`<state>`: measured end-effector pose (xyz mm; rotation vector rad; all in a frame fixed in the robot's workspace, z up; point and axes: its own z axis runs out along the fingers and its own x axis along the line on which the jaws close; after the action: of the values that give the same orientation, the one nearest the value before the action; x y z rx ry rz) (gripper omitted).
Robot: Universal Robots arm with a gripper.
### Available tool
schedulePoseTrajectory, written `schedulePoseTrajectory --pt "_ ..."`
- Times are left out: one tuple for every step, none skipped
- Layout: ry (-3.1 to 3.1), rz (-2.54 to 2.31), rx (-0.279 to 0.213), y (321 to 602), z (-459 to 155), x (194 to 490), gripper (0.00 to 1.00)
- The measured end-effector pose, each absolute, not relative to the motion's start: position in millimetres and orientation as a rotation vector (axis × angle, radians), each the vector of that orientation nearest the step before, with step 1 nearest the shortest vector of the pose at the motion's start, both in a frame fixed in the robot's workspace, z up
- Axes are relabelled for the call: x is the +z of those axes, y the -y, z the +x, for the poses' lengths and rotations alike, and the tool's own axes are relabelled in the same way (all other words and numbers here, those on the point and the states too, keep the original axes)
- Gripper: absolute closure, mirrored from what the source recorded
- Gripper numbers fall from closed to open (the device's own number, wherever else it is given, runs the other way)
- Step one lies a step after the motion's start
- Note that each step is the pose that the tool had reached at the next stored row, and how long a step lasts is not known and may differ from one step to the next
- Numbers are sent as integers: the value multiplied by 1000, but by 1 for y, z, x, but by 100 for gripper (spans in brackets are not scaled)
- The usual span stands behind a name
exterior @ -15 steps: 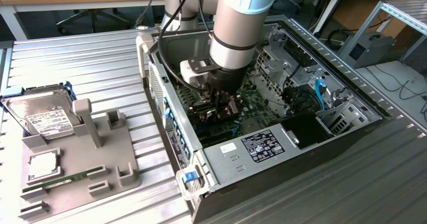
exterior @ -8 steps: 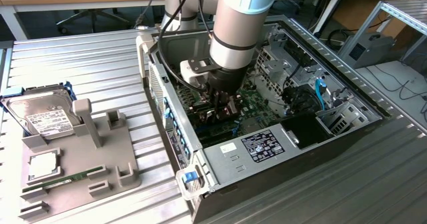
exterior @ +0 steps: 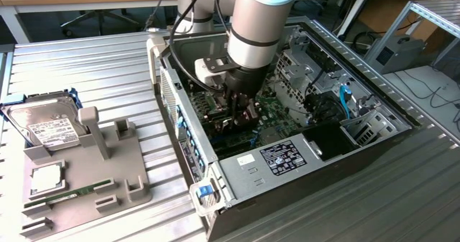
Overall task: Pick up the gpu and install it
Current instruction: 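Insert the gpu into the slot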
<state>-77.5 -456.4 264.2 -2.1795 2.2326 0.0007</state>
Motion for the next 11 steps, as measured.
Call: schedulePoseTrajectory --pt "-2233 -2180 1 456 -77 265 65" --pt "-2233 -2180 1 456 -77 267 65" --pt "-2233 -2180 1 456 -77 269 65" --pt "-2233 -2180 1 456 -76 271 65" --pt "-2233 -2179 0 456 -76 274 65" --pt "-2233 -2180 0 456 -76 277 65" --pt "-2233 -2180 0 456 -76 279 65" --pt "-2233 -2180 0 456 -76 280 65" --pt "-2233 -2179 0 457 -76 280 65" --pt "-2233 -2180 0 458 -76 280 65" --pt "-2233 -2180 0 459 -76 280 65"
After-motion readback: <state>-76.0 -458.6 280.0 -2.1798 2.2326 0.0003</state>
